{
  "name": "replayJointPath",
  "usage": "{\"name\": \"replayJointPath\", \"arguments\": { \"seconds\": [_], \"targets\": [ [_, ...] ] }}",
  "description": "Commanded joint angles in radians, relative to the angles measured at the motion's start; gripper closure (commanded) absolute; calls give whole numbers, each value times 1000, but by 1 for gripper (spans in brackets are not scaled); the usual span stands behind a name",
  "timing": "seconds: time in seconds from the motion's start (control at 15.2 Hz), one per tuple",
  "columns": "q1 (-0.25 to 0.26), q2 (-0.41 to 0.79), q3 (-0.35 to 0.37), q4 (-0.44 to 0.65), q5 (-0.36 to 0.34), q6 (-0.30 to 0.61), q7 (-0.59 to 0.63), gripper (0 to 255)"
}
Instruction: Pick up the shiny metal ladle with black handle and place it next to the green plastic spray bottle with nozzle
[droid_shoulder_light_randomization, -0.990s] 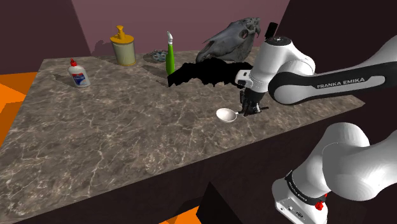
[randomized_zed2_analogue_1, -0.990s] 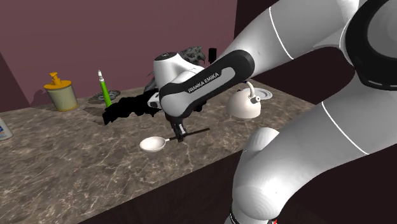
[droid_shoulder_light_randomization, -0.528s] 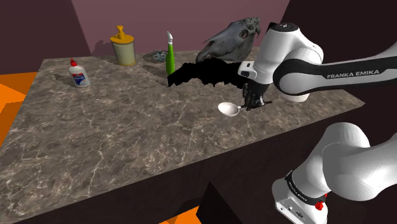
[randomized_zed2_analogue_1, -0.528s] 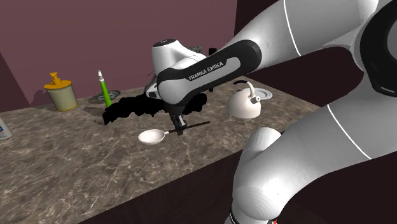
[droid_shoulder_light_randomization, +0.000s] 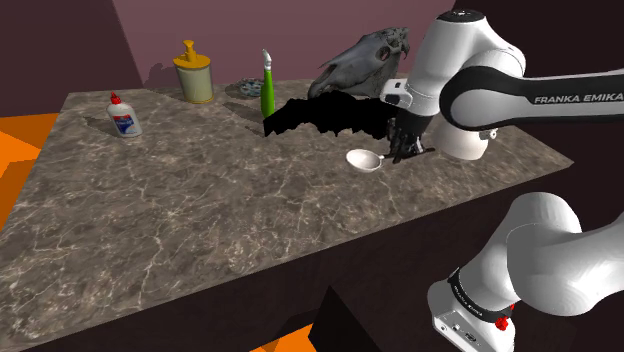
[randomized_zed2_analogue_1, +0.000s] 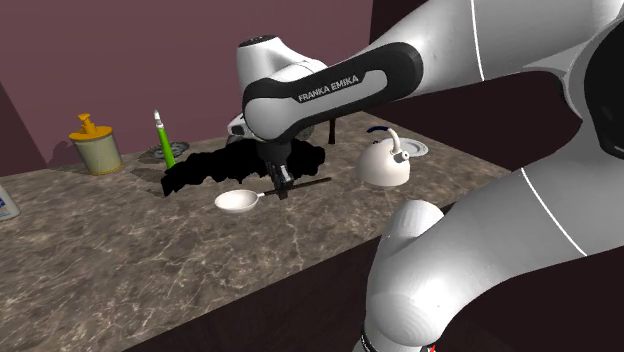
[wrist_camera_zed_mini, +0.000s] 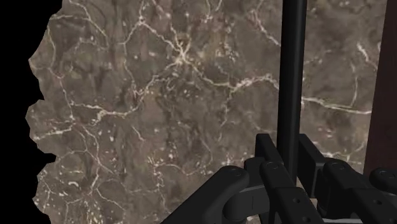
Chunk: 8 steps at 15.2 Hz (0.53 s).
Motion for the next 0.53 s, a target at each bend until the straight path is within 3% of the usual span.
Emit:
{"name": "replayJointPath", "arguments": {
  "seconds": [0.0,0.46],
  "targets": [
    [4,-5,8,26,8,-32,-3,255],
    [11,-18,25,111,28,-129,-18,255]
  ]
}}
